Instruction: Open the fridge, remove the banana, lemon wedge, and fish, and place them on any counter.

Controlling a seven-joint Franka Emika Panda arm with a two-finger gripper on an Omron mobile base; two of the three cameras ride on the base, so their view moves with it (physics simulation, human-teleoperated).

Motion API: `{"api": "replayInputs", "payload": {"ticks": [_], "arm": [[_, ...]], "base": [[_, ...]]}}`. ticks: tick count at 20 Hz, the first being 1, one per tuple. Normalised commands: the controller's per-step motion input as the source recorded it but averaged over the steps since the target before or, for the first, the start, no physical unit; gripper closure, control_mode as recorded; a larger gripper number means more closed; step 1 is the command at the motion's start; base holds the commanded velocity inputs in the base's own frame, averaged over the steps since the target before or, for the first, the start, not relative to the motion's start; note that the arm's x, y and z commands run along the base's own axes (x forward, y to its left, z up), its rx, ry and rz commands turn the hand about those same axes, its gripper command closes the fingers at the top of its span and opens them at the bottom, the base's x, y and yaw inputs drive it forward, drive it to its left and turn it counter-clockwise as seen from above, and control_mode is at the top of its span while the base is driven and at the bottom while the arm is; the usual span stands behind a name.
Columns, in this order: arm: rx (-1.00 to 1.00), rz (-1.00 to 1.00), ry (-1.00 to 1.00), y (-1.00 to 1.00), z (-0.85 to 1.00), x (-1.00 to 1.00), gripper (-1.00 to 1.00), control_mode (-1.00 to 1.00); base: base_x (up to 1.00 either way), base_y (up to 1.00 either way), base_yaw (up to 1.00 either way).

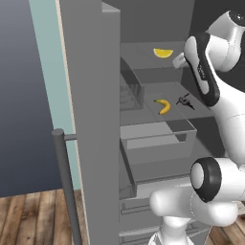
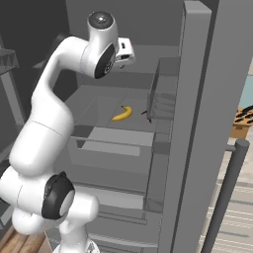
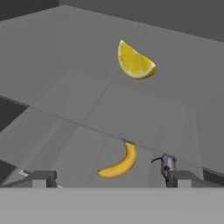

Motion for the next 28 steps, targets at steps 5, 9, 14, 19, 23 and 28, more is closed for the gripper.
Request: {"api": "replayInputs", "payload": {"ticks": [5,9,14,19,23,28], "arm": [[0.00,0.00,-0.01,0.00,0.00,0.41,-1.00,-1.00],[0.00,0.00,0.00,0.00,0.05,0.51,-1.00,-1.00],[0.03,0.03,0.03,0.00,0.10,0.47,-1.00,-1.00],[0.01,0.06,0.01,0.02,0.03,0.50,-1.00,-1.00],[0.00,0.06,0.00,0.06,0.00,0.40,-1.00,-1.00],[0.00,0.05,0.00,0.03,0.00,0.39,-1.00,-1.00]], "base": [[0.00,0.00,0.00],[0.00,0.00,0.00],[0.00,0.00,0.00],[0.00,0.00,0.00],[0.00,0.00,0.00],[0.00,0.00,0.00]]}}
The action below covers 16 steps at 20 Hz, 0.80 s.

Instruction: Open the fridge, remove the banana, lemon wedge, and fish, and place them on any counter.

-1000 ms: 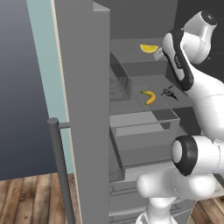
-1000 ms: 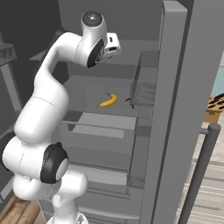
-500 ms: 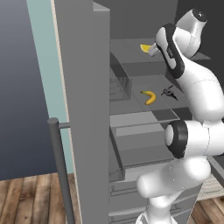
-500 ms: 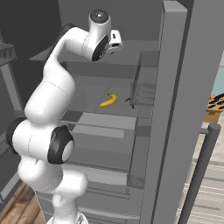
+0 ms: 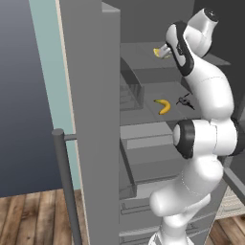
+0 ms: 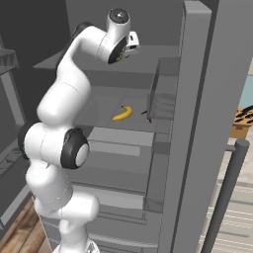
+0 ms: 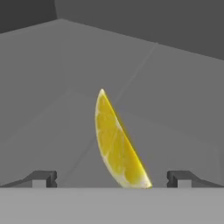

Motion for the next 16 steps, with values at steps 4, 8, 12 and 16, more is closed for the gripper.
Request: {"api": "replayInputs", "payload": {"ticks": [4,8,12,16], "arm": [[0.00,0.05,0.00,0.00,0.00,0.37,-1.00,-1.00],[0.00,0.05,0.00,0.00,0.00,0.36,-1.00,-1.00],[0.00,0.04,0.00,0.00,0.00,0.29,-1.00,-1.00],[0.00,0.04,0.02,0.02,-0.04,0.06,-1.00,-1.00]], "base": [[0.00,0.00,0.00],[0.00,0.00,0.00],[0.00,0.00,0.00],[0.00,0.00,0.00]]}}
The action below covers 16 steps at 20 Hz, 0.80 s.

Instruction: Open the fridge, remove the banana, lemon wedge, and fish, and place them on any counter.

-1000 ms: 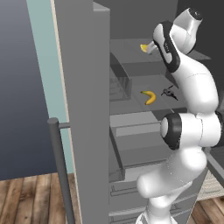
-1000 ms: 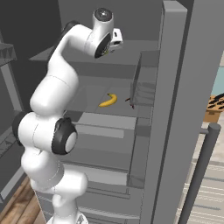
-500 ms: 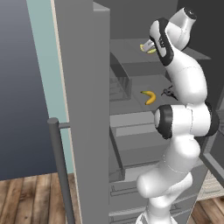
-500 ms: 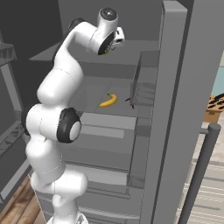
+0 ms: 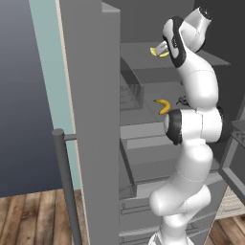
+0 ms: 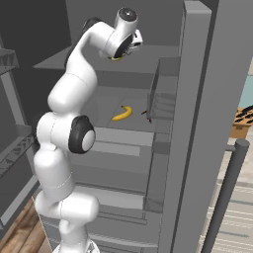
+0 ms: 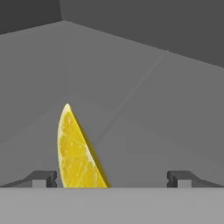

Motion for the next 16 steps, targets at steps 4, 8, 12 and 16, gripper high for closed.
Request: {"api": "replayInputs", "payload": {"ticks": [4,8,12,16], "arm": [[0.00,0.02,0.01,0.14,-0.10,0.00,-1.00,-1.00],[0.00,0.00,0.00,0.24,-0.36,0.00,-1.00,-1.00],[0.00,0.00,-0.01,0.19,-0.47,0.00,-1.00,-1.00],[0.00,0.00,-0.06,0.11,-0.26,0.00,-1.00,-1.00]], "base": [[0.00,0.00,0.00],[0.00,0.00,0.00],[0.00,0.00,0.00],[0.00,0.00,0.00]]}}
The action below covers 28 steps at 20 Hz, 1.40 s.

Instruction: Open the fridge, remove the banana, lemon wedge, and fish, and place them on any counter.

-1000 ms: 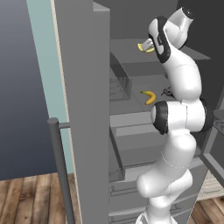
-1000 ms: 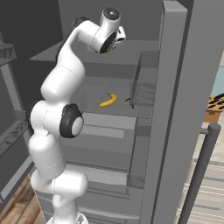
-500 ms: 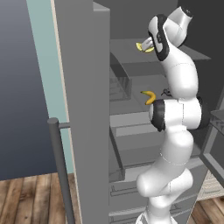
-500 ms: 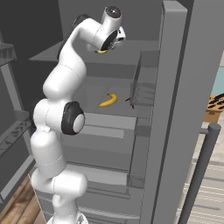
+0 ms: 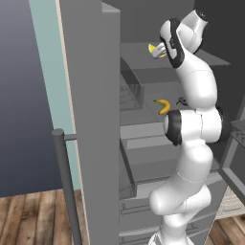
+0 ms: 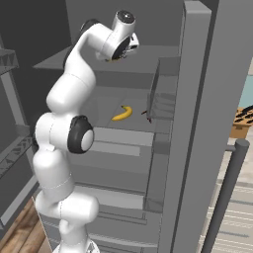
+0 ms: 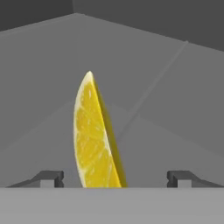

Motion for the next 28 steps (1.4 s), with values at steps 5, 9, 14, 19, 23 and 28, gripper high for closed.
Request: {"api": "replayInputs", "payload": {"ticks": [5,9,14,19,23,28], "arm": [[0.00,0.00,-0.05,0.06,-0.13,0.24,1.00,-1.00],[0.00,0.00,0.00,0.00,-0.16,0.23,1.00,-1.00],[0.00,0.00,0.01,0.00,-0.01,0.04,1.00,-1.00],[0.00,0.00,-0.01,0.00,0.00,-0.14,1.00,-1.00],[0.00,0.00,-0.05,0.00,0.01,-0.61,1.00,-1.00],[-0.02,0.00,-0.20,0.02,0.00,-0.90,1.00,-1.00]], "base": [[0.00,0.00,0.00],[0.00,0.00,0.00],[0.00,0.00,0.00],[0.00,0.00,0.00],[0.00,0.00,0.00],[0.00,0.00,0.00]]}}
